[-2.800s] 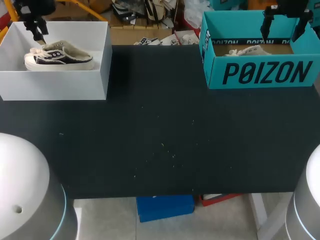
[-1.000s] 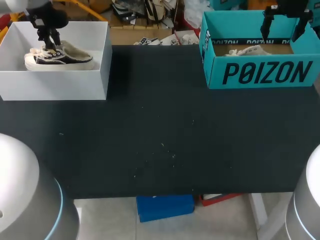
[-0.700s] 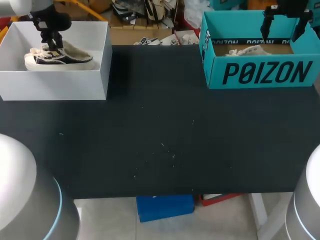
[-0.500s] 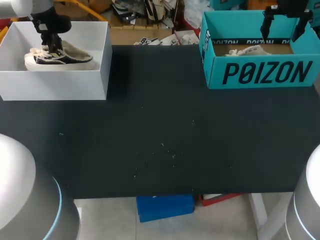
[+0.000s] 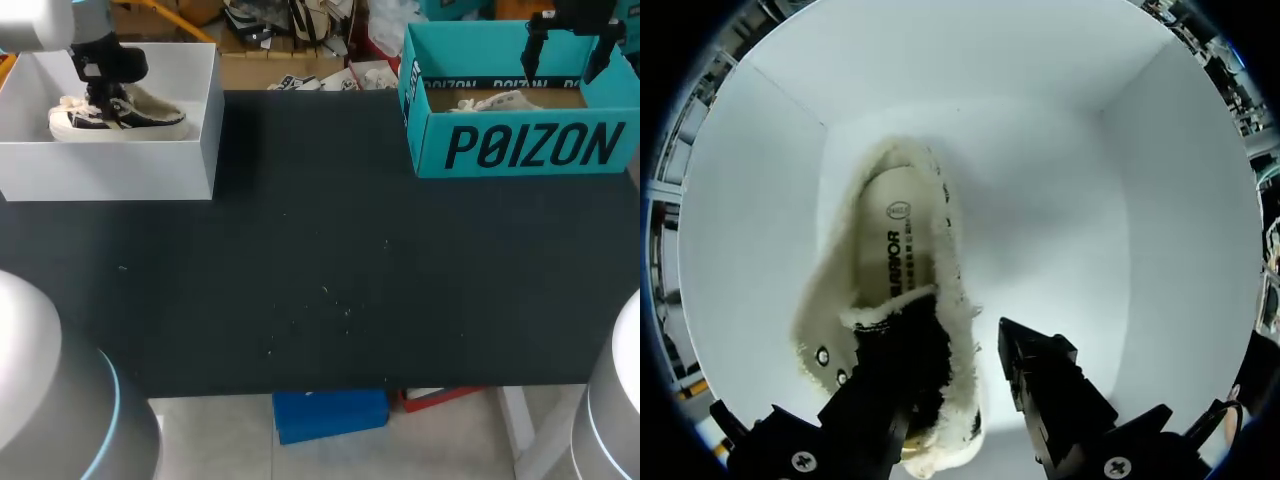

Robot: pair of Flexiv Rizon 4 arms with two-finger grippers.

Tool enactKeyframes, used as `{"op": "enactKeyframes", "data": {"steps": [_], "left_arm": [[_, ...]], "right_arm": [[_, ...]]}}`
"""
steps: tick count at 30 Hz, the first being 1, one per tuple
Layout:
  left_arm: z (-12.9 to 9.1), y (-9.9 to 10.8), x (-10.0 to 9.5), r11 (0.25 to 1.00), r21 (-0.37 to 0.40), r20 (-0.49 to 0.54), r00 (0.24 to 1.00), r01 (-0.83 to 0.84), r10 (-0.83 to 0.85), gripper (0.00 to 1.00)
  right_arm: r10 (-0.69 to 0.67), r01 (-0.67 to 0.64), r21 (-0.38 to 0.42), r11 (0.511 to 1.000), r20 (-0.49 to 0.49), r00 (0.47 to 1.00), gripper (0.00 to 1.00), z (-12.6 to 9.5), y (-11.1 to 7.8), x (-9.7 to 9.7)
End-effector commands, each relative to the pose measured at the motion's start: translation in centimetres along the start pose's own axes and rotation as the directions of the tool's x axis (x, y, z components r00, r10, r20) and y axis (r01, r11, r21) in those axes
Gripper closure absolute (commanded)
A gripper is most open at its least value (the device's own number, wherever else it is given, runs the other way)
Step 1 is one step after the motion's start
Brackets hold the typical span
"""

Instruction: Take the shoe out of the shoebox, open the shoe tongue, remove and reinsert the insole, then place the shoe into the shoebox

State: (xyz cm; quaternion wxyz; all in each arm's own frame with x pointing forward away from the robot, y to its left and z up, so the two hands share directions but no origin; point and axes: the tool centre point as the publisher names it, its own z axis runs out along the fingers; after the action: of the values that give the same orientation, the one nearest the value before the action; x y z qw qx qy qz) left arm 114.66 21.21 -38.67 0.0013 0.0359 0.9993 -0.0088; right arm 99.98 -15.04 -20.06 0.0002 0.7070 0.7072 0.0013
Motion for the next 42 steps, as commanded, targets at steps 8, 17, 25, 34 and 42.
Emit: {"op": "enactKeyframes", "data": {"steps": [8,17,25,34,42], "left_arm": [[1.7,-0.4,-1.2,1.0,-0.004,-0.003,1.0,0.023,-0.023,0.82],[0.9,-0.1,-1.4,0.999,0.011,0.001,0.999,0.041,-0.041,1.0],[-2.6,0.2,-2.1,0.999,0.022,0.042,0.998,0.04,-0.041,1.0],[-7.0,-0.2,-1.9,0.999,0.008,0.118,0.992,0.034,-0.034,1.0],[-11.2,-1.4,0.1,0.997,-0.01,0.187,0.98,0.07,-0.067,1.0]], "right_arm": [[0.0,0.0,0.001,1.0,0.0,1.0,0.0,0.0,0.0,0.0],[0.0,0.0,0.001,1.0,0.0,1.0,0.0,0.0,0.0,0.0],[0.0,0.0,0.001,1.0,0.0,1.0,0.0,0.0,0.0,0.0],[0.0,0.0,0.001,1.0,0.0,1.0,0.0,0.0,0.0,0.0],[0.0,0.0,0.001,1.0,0.0,1.0,0.0,0.0,0.0,0.0]]}}
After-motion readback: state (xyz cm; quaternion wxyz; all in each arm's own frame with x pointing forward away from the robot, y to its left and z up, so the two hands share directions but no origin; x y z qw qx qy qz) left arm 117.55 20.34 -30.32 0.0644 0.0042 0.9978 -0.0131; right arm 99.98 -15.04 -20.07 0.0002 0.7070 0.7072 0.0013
